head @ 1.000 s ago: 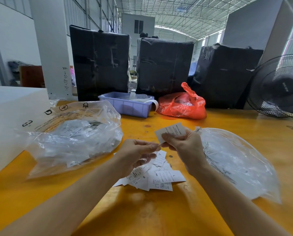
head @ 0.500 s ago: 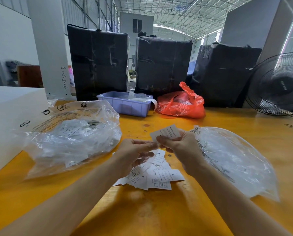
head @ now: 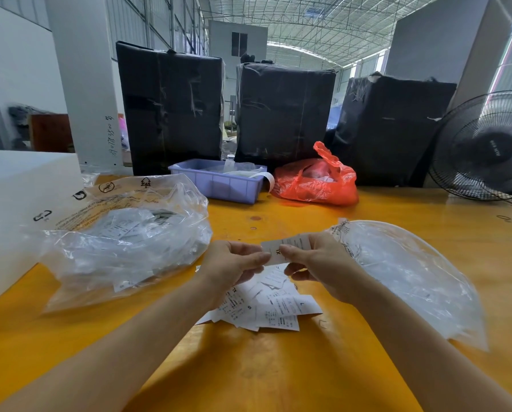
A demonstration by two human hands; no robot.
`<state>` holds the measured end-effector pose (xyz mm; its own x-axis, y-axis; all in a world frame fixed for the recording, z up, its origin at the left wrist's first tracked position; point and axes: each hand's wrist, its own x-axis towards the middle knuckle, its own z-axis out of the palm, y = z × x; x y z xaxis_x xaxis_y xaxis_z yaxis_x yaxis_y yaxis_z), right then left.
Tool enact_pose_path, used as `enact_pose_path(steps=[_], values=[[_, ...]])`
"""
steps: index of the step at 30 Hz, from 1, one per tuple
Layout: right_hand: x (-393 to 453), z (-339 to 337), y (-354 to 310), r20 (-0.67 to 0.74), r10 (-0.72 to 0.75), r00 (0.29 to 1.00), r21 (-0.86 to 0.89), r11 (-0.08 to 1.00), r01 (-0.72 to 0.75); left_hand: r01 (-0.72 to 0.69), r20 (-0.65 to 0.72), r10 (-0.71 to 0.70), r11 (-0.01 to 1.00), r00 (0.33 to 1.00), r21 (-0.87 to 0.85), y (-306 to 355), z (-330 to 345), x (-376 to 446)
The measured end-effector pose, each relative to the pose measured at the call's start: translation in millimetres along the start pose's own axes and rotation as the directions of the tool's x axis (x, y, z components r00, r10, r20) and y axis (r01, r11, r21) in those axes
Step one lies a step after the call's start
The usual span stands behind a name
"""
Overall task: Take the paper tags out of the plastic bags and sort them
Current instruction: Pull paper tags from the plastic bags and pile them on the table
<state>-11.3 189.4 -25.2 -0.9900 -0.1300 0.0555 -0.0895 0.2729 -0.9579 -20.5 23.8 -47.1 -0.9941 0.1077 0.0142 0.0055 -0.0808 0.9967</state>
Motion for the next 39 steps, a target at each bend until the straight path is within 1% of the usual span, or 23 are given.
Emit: enact_pose_path(steps=[4, 8, 12, 14, 17, 19, 20, 22, 25, 26, 28, 30, 32, 35, 37, 39], values=[[-0.1, -5.9, -2.0, -0.011, -0.013, 1.0, -0.057, 0.998, 0.013, -0.013, -0.048, 0.01, 0.998, 0.999, -0.063, 0.1, -2.3, 2.1], [0.4, -6.7, -1.9, -0.025, -0.052, 0.998, -0.129, 0.99, 0.048, -0.066, -0.035, 0.065, 0.998, 0.997, -0.024, -1.9, -1.1, 2.2], [2.7, -3.4, 1.7, -0.035, -0.102, 0.994, -0.069, 0.993, 0.099, -0.113, -0.009, 0.113, 0.993, 0.994, 0.043, -4.7, 1.4, 2.5], [3.9, -0.5, 2.9, -0.023, -0.093, 0.995, -0.027, 0.995, 0.093, -0.116, -0.006, 0.116, 0.992, 0.993, 0.042, -6.4, 3.4, 2.1], [3.9, 4.6, 3.0, 0.019, -0.062, 0.998, 0.002, 0.998, 0.061, -0.118, -0.062, 0.116, 0.993, 0.991, -0.031, -7.5, 5.3, 2.8], [1.4, 10.0, 2.9, 0.053, -0.065, 0.996, -0.031, 0.997, 0.066, -0.122, -0.09, 0.114, 0.988, 0.989, -0.091, -8.8, 5.8, 3.2], [0.3, 12.8, 3.7, 0.06, -0.075, 0.995, -0.045, 0.996, 0.078, -0.124, -0.096, 0.115, 0.988, 0.989, -0.094, -9.9, 6.1, 2.7], [-0.5, 16.7, 5.4, 0.029, -0.111, 0.993, -0.053, 0.992, 0.112, -0.136, -0.105, 0.128, 0.987, 0.986, -0.08, -12.5, 7.4, 1.7], [1.2, 17.5, 6.6, -0.018, -0.116, 0.993, -0.032, 0.993, 0.116, -0.176, -0.185, 0.161, 0.982, 0.97, -0.067, -14.0, 7.8, 3.8], [1.8, 18.0, 7.1, -0.005, -0.103, 0.995, -0.027, 0.994, 0.102, -0.191, -0.211, 0.173, 0.979, 0.962, -0.068, -13.8, 7.4, 4.8], [1.0, 22.7, 7.7, 0.044, -0.103, 0.994, -0.036, 0.994, 0.105, -0.202, -0.221, 0.179, 0.975, 0.959, -0.088, -12.4, 7.7, 4.7], [-0.5, 26.9, 8.7, 0.038, -0.163, 0.986, -0.085, 0.982, 0.166, -0.18, -0.198, 0.153, 0.976, 0.968, -0.125, -11.1, 9.4, 3.1], [1.2, 24.5, 9.6, -0.047, -0.223, 0.974, -0.173, 0.962, 0.212, -0.141, -0.194, 0.113, 0.98, 0.974, -0.137, -9.1, 10.4, 3.0], [3.9, 14.1, 8.1, -0.124, -0.256, 0.959, -0.222, 0.949, 0.224, -0.071, -0.173, 0.057, 0.994, 0.983, -0.08, -6.4, 8.7, 3.2], [4.2, 10.4, 7.6, -0.137, -0.264, 0.955, -0.21, 0.95, 0.233, -0.038, -0.145, 0.035, 0.999, 0.989, -0.022, -7.0, 6.8, 2.4], [4.0, 9.9, 6.9, -0.145, -0.29, 0.946, -0.236, 0.939, 0.252, -0.018, -0.136, 0.017, 1.0, 0.991, -0.008, -7.5, 6.6, 1.2]])
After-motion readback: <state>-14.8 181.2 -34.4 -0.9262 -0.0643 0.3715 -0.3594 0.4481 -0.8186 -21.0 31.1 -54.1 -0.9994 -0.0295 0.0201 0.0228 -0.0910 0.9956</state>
